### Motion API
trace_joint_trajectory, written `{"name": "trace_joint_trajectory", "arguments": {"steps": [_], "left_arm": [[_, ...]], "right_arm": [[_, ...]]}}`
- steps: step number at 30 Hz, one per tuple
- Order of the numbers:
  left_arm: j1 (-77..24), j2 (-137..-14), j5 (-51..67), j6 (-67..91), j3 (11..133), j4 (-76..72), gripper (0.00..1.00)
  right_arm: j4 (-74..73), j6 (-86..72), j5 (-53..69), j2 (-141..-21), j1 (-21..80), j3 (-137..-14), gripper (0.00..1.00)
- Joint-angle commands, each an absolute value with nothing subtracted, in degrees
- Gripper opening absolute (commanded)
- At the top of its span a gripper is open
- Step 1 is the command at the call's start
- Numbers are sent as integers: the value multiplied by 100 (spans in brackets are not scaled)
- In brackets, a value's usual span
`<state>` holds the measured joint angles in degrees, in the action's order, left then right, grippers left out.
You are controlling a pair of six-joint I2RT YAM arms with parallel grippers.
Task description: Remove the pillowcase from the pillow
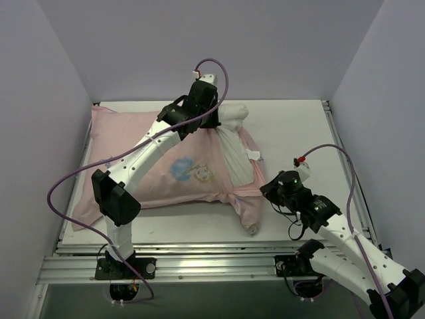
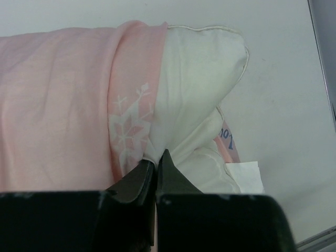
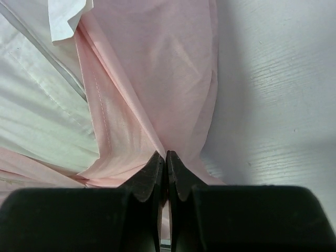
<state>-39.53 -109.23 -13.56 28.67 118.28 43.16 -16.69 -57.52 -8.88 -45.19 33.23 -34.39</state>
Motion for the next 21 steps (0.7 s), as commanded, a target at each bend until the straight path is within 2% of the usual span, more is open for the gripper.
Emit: {"name": "trace_joint_trajectory", "arguments": {"steps": [1, 7, 8, 11, 12, 15, 18, 21], "left_arm": [[-3428, -10749, -2075, 2865, 12340, 4166, 2], [-3568, -10591, -1171, 2944, 11735, 3745, 2], [-3655, -10539, -873, 2918, 11568, 3474, 5], [-3875, -10214, -677, 2498, 10830, 2895, 25], [-4102, -9969, -720, 2052, 10619, 2726, 38], [-4568, -9494, -835, 1121, 9767, 2128, 69], [-4859, -9116, -677, 486, 8993, 1627, 83], [-5255, -8965, -439, -286, 8553, 1415, 87]], "right_arm": [[-3068, -5538, -1257, -4333, 3138, -3191, 0], [-2103, -4958, -546, -4456, 3138, -3278, 0], [-1961, -4774, -441, -4491, 3138, -3348, 0], [-1600, -4615, -115, -4649, 3146, -3454, 0], [-1556, -4588, -106, -4719, 3146, -3498, 0], [-1415, -4509, -70, -4790, 3146, -3489, 0], [-1310, -4535, -62, -4799, 3146, -3393, 0], [-1213, -4632, 158, -4703, 3146, -3209, 0]]}}
